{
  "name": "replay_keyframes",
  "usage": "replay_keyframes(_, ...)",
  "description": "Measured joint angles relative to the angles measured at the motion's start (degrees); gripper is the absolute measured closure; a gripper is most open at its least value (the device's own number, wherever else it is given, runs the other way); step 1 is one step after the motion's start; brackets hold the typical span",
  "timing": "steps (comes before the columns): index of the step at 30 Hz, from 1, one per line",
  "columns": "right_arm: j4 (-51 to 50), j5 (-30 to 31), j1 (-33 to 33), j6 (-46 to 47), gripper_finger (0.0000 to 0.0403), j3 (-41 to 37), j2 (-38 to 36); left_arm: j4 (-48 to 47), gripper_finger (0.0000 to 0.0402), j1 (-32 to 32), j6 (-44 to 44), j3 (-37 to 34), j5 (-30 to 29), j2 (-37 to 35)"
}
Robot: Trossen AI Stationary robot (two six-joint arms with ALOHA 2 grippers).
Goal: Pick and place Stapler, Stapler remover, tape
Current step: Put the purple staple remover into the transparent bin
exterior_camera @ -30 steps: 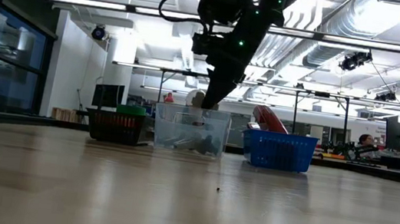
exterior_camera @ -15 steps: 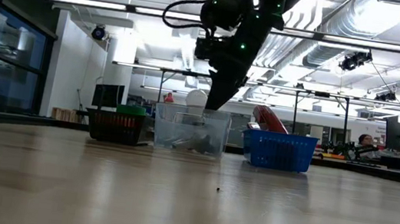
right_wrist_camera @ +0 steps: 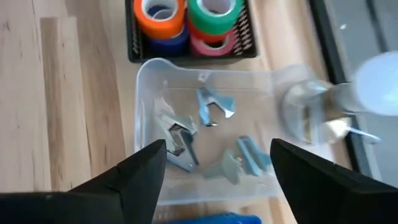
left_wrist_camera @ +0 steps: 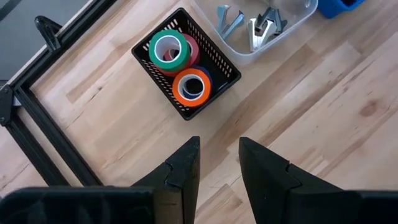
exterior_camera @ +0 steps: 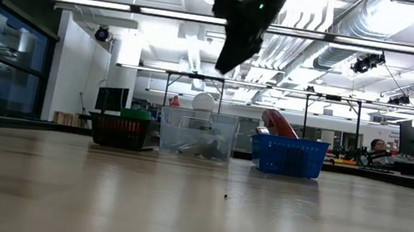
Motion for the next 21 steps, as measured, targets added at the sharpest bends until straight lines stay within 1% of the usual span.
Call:
replay_keyframes(5,-3.07,1.63,0.00,1.33,0.0123,1.14,-4.08,0.05,0.0294,0.02,-0.59,-0.02,-0.06,-0.13)
replay_keyframes(7,-4.27,1.81,0.00,2.53,0.0123,1.14,-6.05,0.03,0.0294,0.00,-2.27,-0.02,-0.06,-0.16)
replay_keyframes(12,-9.62,4.47,0.02,5.34,0.0123,1.12,-10.55,0.03,0.0288,0.02,-7.92,-0.04,0.21,-0.16)
replay_keyframes(15,-12.63,6.32,0.02,6.52,0.0123,1.12,-13.24,0.05,0.0267,0.00,-9.94,-0.07,1.59,-0.16)
replay_keyframes(18,-15.82,7.89,0.02,6.65,0.0123,1.12,-15.79,0.00,0.0233,-0.10,-10.31,-0.07,2.56,0.27)
replay_keyframes(21,-18.64,7.97,0.02,6.62,0.0123,1.07,-18.29,0.25,0.0199,-1.20,-4.73,-1.43,3.92,0.39)
